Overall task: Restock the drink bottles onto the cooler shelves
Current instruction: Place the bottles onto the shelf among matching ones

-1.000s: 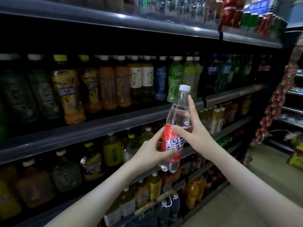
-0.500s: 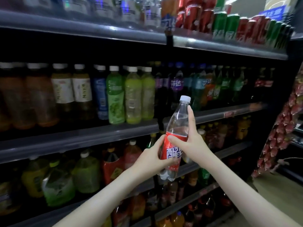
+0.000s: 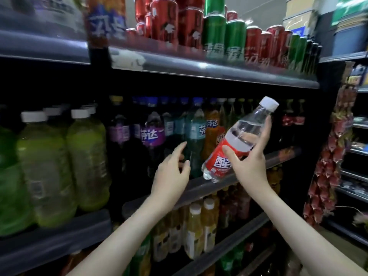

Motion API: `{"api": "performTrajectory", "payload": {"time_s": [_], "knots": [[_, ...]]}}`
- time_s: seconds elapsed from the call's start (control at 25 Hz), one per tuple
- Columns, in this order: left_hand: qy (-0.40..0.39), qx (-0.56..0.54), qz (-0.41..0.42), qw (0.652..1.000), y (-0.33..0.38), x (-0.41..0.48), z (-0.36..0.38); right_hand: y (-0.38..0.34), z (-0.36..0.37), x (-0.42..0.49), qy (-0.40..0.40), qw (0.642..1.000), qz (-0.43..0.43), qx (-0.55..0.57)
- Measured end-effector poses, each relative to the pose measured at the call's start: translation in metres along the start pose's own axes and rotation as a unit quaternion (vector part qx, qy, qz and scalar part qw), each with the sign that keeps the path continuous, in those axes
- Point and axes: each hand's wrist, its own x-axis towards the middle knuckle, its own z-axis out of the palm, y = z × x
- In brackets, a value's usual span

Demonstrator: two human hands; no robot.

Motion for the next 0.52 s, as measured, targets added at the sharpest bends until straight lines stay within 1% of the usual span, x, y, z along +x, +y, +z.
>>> {"api": "performTrajectory", "payload": {"time_s": [0.16, 0.24, 0.36, 0.44, 0.52], "knots": [[0.028, 0.078, 0.020, 0.996, 0.007, 0.047, 0.054, 0.048, -0.006, 0.052, 0.067, 0.998, 0.002, -0.004], [0.050, 0.123, 0.022, 0.991, 0.009, 0.066, 0.072, 0.069, -0.005, 0.078, 0.070, 0.998, 0.007, -0.003], [0.087, 0.169, 0.027, 0.981, 0.004, 0.085, 0.089, 0.094, 0.002, 0.104, 0.023, 0.999, -0.009, -0.033], [0.121, 0.174, 0.030, 0.977, -0.001, 0.094, 0.097, 0.111, 0.007, 0.120, -0.023, 0.998, -0.026, -0.045], [0.154, 0.161, 0.031, 0.974, -0.003, 0.100, 0.105, 0.126, 0.009, 0.137, -0.075, 0.995, -0.019, -0.061]]}}
